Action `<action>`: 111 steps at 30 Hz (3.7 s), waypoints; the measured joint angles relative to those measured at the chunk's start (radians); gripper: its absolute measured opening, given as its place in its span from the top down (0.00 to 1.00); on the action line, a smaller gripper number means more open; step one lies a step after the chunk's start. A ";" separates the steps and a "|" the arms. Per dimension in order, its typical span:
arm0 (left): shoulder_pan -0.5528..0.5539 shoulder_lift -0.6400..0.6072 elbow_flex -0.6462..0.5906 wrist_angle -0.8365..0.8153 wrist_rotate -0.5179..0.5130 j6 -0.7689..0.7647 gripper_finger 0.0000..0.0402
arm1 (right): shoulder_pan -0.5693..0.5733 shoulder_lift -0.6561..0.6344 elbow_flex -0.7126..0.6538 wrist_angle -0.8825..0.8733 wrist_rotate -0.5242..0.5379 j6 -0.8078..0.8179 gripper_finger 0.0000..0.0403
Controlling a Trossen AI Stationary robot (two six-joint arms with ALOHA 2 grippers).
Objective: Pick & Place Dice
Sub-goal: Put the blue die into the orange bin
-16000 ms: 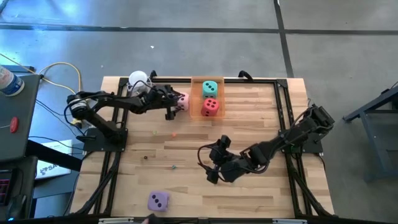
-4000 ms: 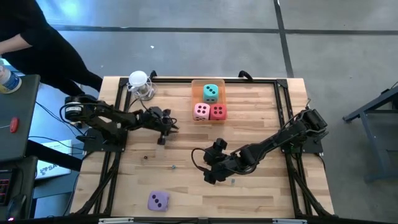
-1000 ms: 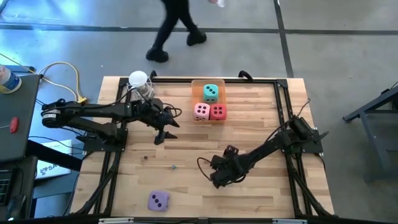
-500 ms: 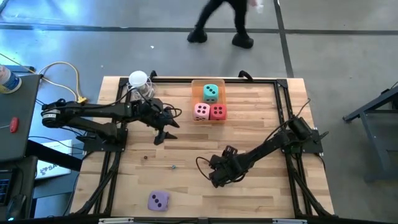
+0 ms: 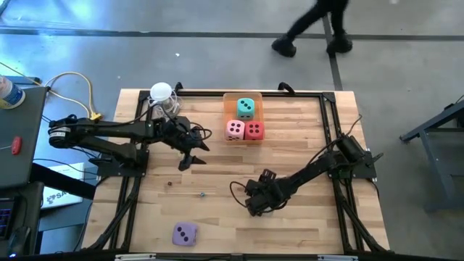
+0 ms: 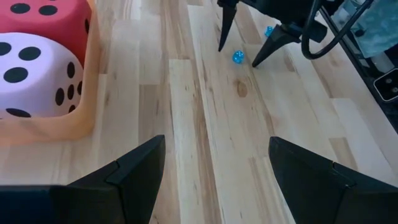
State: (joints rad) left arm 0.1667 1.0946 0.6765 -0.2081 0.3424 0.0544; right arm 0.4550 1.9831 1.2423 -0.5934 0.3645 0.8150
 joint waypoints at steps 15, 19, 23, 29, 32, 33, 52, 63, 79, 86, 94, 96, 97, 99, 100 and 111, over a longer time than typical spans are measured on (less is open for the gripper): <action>0.000 0.000 0.000 0.000 0.002 -0.002 0.31 | -0.026 0.000 0.000 0.002 -0.077 0.000 0.58; 0.000 0.000 0.000 0.000 0.002 -0.002 0.31 | -0.031 0.001 0.000 0.004 -0.094 -0.005 0.73; 0.000 0.000 0.000 0.000 0.002 -0.002 0.31 | -0.037 0.001 0.000 0.001 -0.108 -0.021 0.90; 0.000 0.000 0.000 0.000 0.002 -0.002 0.31 | -0.037 -0.007 -0.002 0.000 -0.103 -0.034 0.91; 0.000 0.000 0.000 0.000 0.002 -0.002 0.31 | -0.037 -0.025 -0.003 -0.042 -0.089 -0.032 0.91; 0.000 0.000 0.000 0.000 0.002 -0.002 0.31 | -0.037 -0.031 -0.004 -0.069 -0.084 -0.026 0.91; -0.052 0.000 0.000 0.085 0.105 -0.026 0.31 | -0.370 -0.347 0.017 -0.251 0.272 -0.167 0.90; -0.052 0.000 0.000 0.109 0.105 -0.029 0.31 | -0.699 -0.306 0.016 -0.013 0.088 -0.371 0.90; -0.052 0.000 0.000 0.147 0.106 -0.106 0.31 | -0.786 -0.201 0.016 0.056 0.064 -0.337 0.84; -0.052 0.002 0.000 0.154 0.096 -0.092 0.31 | -0.781 -0.192 0.017 0.054 0.057 -0.341 0.67; -0.052 0.002 0.000 0.154 0.043 -0.070 0.31 | -0.777 -0.192 0.017 0.060 0.051 -0.340 0.45; -0.052 0.002 0.000 0.156 0.043 -0.069 0.31 | -0.779 -0.192 0.017 0.066 0.024 -0.339 0.41; -0.052 0.003 0.000 0.158 0.043 -0.066 0.31 | -0.779 -0.192 0.017 0.074 0.004 -0.339 0.40; -0.052 0.003 0.000 0.159 0.043 -0.047 0.31 | -0.779 -0.192 0.017 0.089 -0.023 -0.338 0.38; -0.052 0.003 0.000 0.159 0.043 -0.039 0.31 | -0.779 -0.192 0.017 0.097 -0.032 -0.337 0.38; -0.052 0.003 0.000 0.158 0.043 -0.032 0.31 | -0.766 -0.192 0.017 0.178 -0.104 -0.320 0.37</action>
State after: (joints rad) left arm 0.1146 1.0975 0.6763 -0.0505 0.3851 0.0227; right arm -0.3105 1.7908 1.2594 -0.4152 0.2610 0.4949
